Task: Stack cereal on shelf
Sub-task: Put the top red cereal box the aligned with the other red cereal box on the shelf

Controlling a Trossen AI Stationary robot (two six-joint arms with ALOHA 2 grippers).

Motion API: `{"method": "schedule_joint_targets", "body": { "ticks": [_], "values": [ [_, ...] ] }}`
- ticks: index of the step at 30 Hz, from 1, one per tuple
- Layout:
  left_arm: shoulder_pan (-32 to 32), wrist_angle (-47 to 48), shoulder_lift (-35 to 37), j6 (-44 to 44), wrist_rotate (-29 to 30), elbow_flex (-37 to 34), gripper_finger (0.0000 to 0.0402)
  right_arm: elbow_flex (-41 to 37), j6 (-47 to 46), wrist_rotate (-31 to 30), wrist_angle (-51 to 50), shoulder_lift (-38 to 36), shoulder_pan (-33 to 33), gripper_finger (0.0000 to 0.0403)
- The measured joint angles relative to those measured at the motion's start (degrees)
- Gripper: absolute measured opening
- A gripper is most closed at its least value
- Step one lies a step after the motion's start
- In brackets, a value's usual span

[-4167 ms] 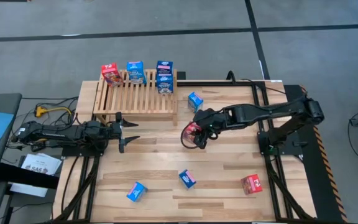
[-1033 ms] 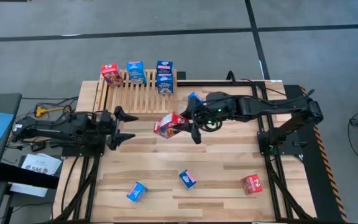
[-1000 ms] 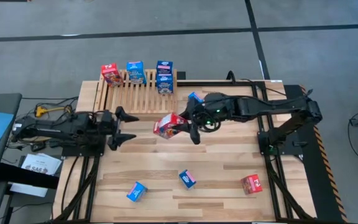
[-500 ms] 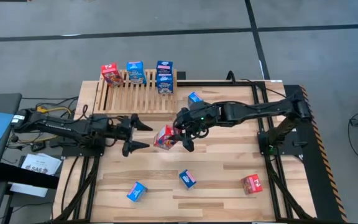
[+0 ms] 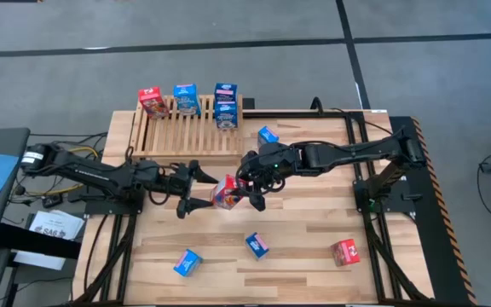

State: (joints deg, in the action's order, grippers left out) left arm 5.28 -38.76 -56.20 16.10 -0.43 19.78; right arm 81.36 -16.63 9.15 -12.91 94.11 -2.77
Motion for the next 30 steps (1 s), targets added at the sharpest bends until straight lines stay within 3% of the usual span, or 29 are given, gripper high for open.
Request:
{"method": "schedule_joint_targets", "body": {
  "ticks": [9, 16, 30],
  "values": [
    [0.00, -9.57, -5.30, 0.00, 0.21, 0.18, 0.0382, 0.00, -0.50, -0.02, -0.03, -0.01, -0.23, 0.0180],
    [0.00, -9.43, -10.52, -2.24, -2.33, 4.98, 0.0371, 0.00, -0.52, -0.04, -0.03, -0.01, -0.21, 0.0180],
    [0.00, -4.22, -11.24, -3.66, 0.14, 8.27, 0.0218, 0.00, -0.53, -0.04, -0.41, -0.02, -0.19, 0.0180]
  ]
}}
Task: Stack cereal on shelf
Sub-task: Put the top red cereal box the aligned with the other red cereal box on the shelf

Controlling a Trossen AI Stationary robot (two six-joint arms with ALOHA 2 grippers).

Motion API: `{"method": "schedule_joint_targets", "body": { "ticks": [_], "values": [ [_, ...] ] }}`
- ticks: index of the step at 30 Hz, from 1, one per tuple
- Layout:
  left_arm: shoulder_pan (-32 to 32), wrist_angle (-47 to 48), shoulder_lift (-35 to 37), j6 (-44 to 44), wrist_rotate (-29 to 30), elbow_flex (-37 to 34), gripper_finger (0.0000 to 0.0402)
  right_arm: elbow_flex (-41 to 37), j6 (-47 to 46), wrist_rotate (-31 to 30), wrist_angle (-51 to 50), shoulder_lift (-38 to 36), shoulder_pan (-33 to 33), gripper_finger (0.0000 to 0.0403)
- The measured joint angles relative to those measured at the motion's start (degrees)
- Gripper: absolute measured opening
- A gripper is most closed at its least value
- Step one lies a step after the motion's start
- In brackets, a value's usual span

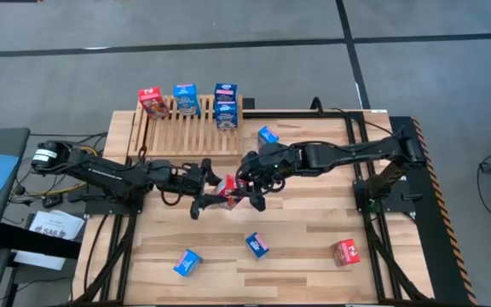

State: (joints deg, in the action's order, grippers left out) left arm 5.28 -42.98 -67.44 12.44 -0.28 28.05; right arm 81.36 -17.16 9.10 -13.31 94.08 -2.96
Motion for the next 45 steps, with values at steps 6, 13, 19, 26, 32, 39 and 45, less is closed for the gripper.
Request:
{"method": "schedule_joint_targets", "body": {
  "ticks": [6, 13, 19, 26, 32, 39, 45],
  "values": [
    [-0.02, 0.02, 0.00, 0.92, -1.11, 0.00, 0.0182, 0.00, -1.06, -0.04, -0.12, 0.00, 0.00, 0.0180],
    [-0.02, -0.02, 0.00, 2.39, -2.02, 0.00, 0.0171, 0.00, -3.70, -0.02, 0.07, 0.00, 0.00, 0.0180],
    [-0.02, -0.04, 0.00, 3.09, -2.04, 0.00, 0.0172, 0.00, -3.97, 0.02, 0.14, 0.00, 0.00, 0.0180],
    [-0.02, -0.04, 0.02, 3.12, -2.02, 0.00, 0.0172, 0.00, -3.97, 0.04, 0.10, 0.00, 0.00, 0.0188],
    [-0.02, 0.04, 0.02, 3.15, -1.96, -0.02, 0.0172, 0.00, -3.52, 0.02, 0.01, -0.02, 0.00, 0.0246],
    [-0.01, 0.39, 0.57, 0.63, -1.96, -0.03, 0.0172, 0.00, -2.02, 0.04, -0.66, -0.78, -0.02, 0.0307],
    [-0.63, 5.37, 5.96, -1.77, -0.74, -0.09, 0.0172, 0.04, -0.11, 0.04, -3.32, -5.06, 0.11, 0.0317]
  ]
}}
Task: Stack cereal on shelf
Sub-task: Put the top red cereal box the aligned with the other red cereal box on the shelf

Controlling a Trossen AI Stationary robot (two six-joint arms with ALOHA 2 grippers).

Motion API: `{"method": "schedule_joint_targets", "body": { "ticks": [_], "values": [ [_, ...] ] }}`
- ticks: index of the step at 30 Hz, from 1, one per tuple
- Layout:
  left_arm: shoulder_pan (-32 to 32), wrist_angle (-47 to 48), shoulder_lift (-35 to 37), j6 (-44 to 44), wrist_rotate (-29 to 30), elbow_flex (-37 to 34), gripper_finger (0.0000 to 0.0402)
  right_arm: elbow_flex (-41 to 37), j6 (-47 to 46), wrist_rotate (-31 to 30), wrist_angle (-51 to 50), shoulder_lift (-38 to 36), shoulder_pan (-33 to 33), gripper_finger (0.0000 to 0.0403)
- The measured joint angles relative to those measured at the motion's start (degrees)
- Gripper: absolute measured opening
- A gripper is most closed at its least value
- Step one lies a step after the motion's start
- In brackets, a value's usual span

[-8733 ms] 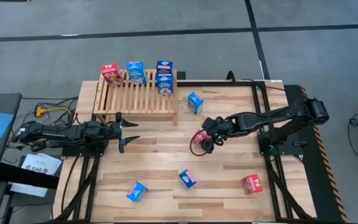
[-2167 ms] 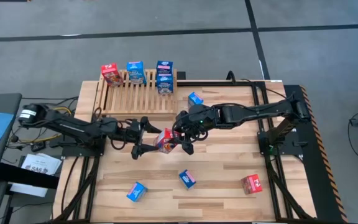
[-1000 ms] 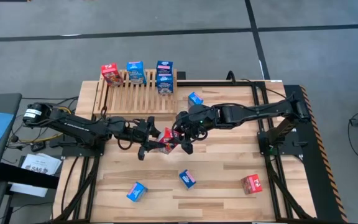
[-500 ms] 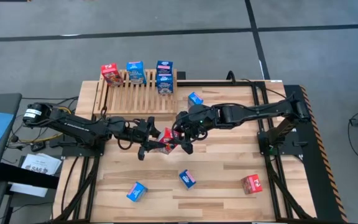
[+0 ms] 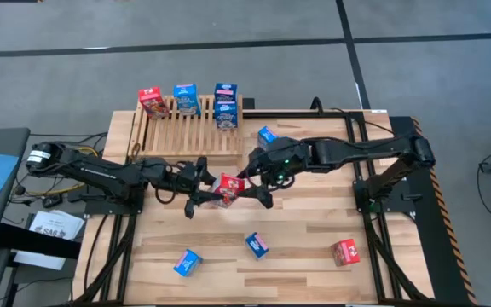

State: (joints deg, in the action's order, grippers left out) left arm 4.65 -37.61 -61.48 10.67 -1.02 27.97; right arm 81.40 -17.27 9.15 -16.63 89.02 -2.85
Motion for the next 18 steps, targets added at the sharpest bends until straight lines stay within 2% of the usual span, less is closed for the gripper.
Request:
{"method": "schedule_joint_targets", "body": {
  "ticks": [12, 18],
  "values": [
    [-0.05, 17.80, 20.03, -8.77, 11.86, -0.17, 0.0172, -0.04, 6.91, -0.09, -2.53, -8.87, -2.88, 0.0317],
    [-0.03, 18.64, 30.54, -12.33, 18.54, -4.85, 0.0172, -0.04, 7.34, -0.03, -6.11, -9.58, -5.24, 0.0317]
  ]
}}
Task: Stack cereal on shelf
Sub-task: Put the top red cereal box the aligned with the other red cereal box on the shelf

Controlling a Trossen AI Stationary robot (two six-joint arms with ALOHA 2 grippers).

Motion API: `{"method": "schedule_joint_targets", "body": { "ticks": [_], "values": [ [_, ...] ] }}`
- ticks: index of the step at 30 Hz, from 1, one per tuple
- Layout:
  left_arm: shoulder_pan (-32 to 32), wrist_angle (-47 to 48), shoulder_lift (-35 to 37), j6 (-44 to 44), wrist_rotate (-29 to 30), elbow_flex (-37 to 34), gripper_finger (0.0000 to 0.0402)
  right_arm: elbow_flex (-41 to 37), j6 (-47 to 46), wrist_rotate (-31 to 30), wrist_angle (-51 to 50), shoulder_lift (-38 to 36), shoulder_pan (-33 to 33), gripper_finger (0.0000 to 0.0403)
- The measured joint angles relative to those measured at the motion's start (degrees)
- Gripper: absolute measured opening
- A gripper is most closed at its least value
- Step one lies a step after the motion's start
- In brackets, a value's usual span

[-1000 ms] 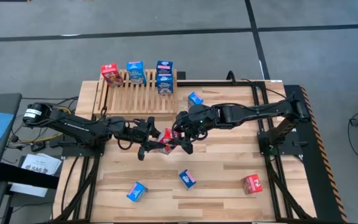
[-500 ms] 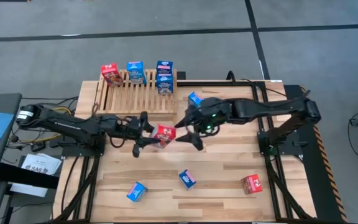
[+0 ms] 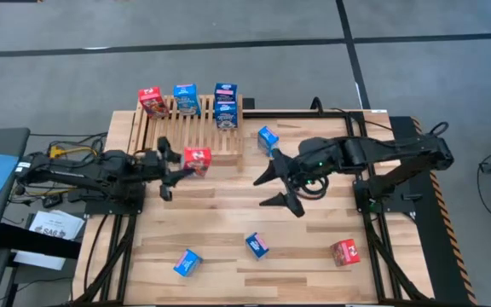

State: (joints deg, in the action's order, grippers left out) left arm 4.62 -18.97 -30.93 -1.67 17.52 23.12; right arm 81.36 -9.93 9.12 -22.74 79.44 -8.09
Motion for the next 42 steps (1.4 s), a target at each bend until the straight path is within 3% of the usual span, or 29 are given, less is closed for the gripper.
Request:
{"method": "schedule_joint_targets", "body": {
  "ticks": [12, 22, 38, 42],
  "values": [
    [-3.73, -1.58, 16.84, -6.94, 18.29, -10.81, 0.0172, -0.02, 0.06, -0.10, -2.66, 4.35, -3.30, 0.0317],
    [-10.49, -1.05, 26.11, -12.98, 26.24, -15.11, 0.0172, -0.11, -0.09, -0.12, -3.62, 6.19, -3.55, 0.0317],
    [-22.36, 3.05, 26.33, -13.71, 28.15, -15.11, 0.0172, -0.02, -0.04, -0.12, -3.46, 6.12, -3.53, 0.0317],
    [-25.00, 4.03, 26.33, -13.58, 26.22, -15.11, 0.0172, -0.02, -0.04, -0.12, -3.49, 6.12, -3.53, 0.0317]
  ]
}}
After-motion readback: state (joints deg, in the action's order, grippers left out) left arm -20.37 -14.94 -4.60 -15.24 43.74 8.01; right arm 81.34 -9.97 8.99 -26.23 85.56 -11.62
